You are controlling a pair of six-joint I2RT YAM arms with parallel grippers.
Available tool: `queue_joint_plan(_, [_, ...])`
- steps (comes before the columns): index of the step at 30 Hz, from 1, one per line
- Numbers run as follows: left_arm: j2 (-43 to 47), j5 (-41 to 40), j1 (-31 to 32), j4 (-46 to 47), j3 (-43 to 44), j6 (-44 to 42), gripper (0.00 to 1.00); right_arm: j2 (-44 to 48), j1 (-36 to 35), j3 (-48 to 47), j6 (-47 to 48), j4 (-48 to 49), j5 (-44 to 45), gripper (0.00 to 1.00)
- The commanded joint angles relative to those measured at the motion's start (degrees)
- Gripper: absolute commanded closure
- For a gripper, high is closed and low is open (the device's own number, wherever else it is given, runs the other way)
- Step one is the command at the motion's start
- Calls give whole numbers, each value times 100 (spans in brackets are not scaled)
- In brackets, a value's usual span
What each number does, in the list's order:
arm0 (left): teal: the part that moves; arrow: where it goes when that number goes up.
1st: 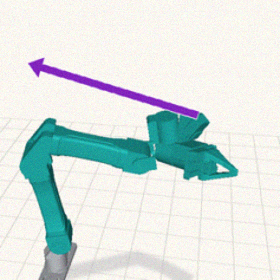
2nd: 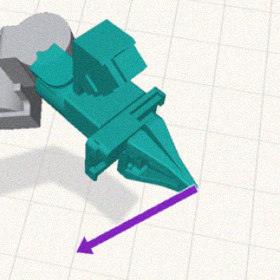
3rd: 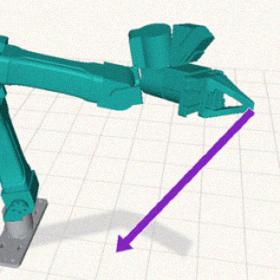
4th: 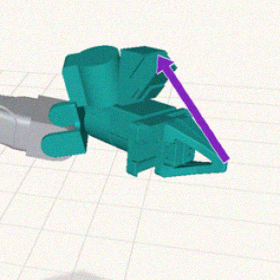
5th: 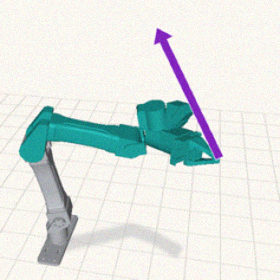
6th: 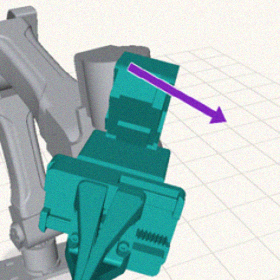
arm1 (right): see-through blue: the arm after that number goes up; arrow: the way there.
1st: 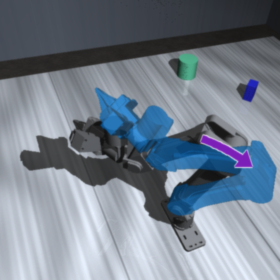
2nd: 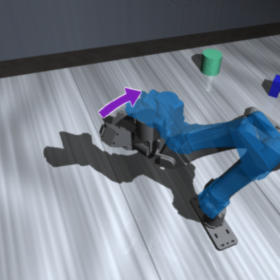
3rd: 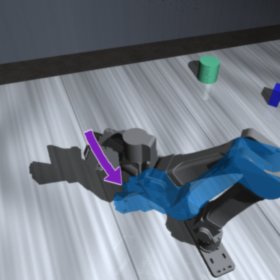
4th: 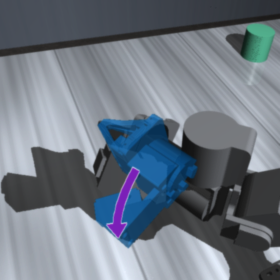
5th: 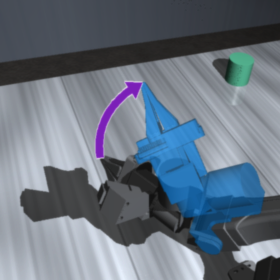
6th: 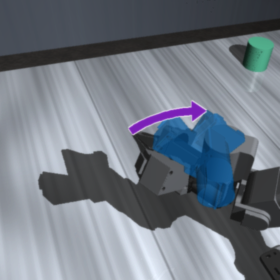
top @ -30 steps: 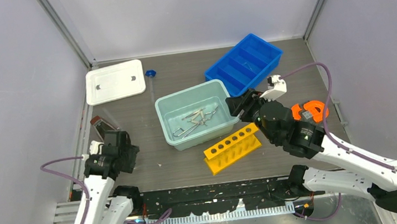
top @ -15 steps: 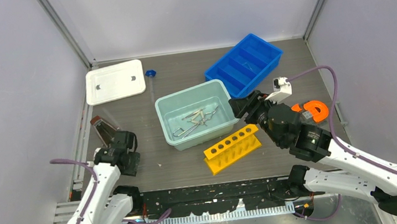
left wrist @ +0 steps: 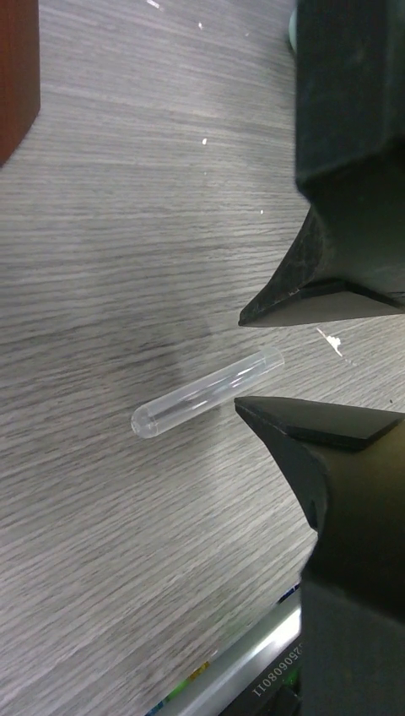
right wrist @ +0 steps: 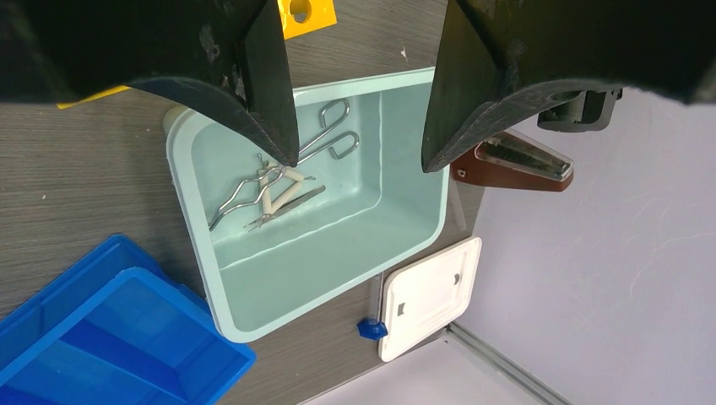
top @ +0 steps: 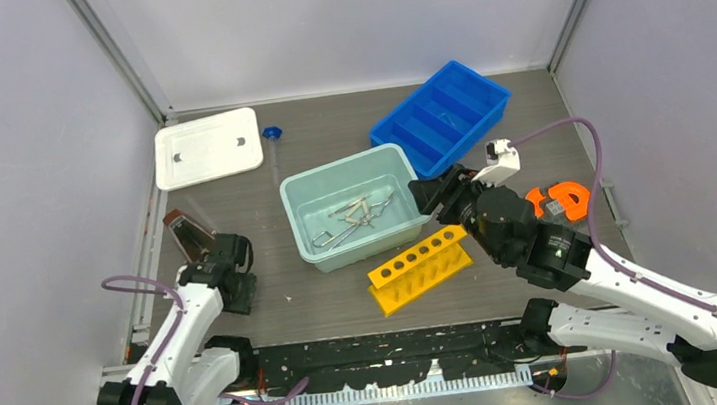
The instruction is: Organize the chemistry lab equipment
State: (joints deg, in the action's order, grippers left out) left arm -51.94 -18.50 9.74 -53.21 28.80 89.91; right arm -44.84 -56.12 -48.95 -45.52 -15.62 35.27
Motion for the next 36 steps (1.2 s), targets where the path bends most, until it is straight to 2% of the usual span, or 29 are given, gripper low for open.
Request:
queue_joint_plan(1, [-119,-189,-27,174,-130,201,62,-49,5,-109,43,217,-45,38])
queue_joint_plan(11, [-304,89,-113,565,-481,119,64,-69,4,-96,44,237,-88,38])
queue_joint_plan(18, [-10,48,-113,167,-322,-2,78,-97,5,-131,43,255,-153,38])
queue_joint_plan(24, [412,74,-116,-191,-231,-148,83,-87,5,-8,-55,303,-179,38])
queue_joint_plan(30, [697,341,-112,-235,109,-1078,94,-120,4,24,-142,314,-309,39])
queue_joint_plan(36, [1054,333,-112,-735,999,-1948,94,-73,5,160,-324,520,-499,39])
